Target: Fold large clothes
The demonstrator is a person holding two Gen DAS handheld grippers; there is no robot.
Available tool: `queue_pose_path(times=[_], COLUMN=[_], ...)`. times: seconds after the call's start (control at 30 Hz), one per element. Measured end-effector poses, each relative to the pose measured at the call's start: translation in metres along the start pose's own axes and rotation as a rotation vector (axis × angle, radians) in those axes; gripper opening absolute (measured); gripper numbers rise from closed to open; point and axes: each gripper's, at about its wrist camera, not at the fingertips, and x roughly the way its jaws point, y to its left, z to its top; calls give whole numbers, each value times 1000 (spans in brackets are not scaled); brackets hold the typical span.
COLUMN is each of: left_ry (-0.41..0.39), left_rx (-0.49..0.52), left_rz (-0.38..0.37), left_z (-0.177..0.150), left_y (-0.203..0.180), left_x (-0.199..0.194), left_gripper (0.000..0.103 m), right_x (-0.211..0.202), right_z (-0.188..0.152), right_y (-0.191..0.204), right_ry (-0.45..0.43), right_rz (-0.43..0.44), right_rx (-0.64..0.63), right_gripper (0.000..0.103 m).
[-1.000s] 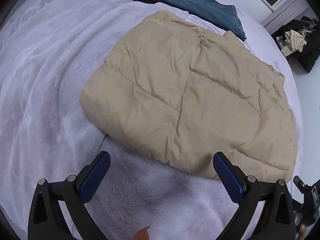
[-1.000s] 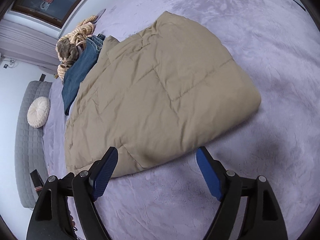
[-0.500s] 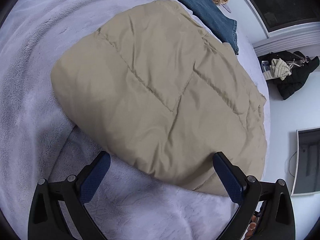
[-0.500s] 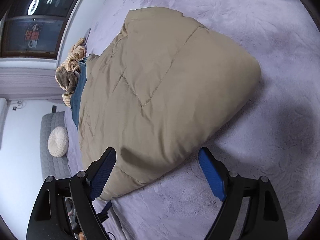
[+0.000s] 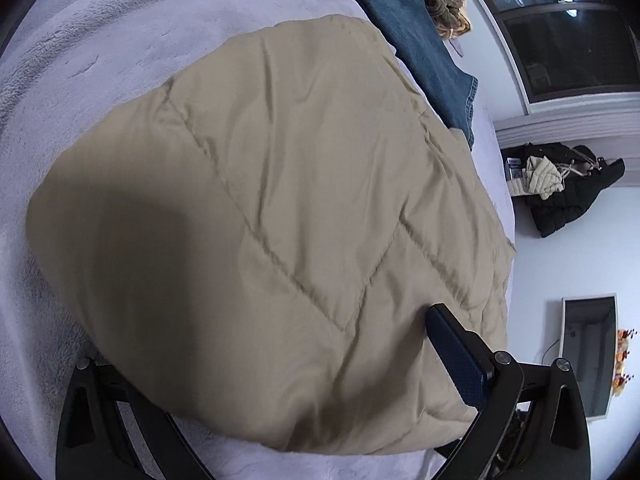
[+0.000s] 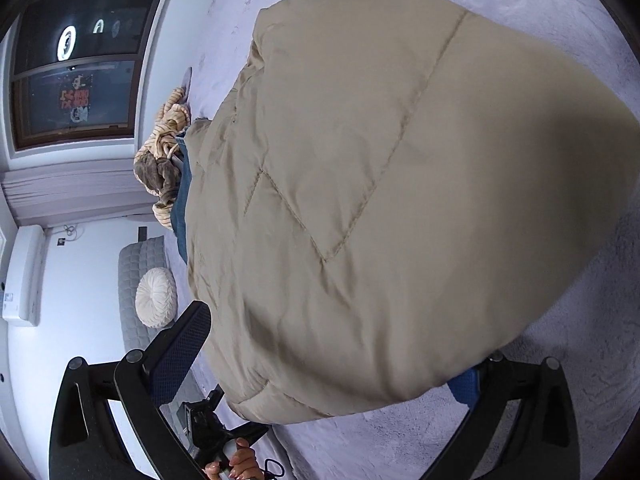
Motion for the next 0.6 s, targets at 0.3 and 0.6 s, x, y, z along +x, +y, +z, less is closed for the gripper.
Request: queue_pose_path(times=[0.3, 0.6], left_ry=[-76, -179], left_rx=[18, 324], left_rz=[44, 161], left_z=[18, 2], left_y=[-8, -71], left_x=[16, -10], left_gripper=[59, 21], right_x=[30, 20], right_z=[16, 16], right_y=[-1, 3], right_ry=[39, 70], right_rz=[7, 20], right_rx=[19, 14], right_gripper=[103, 28])
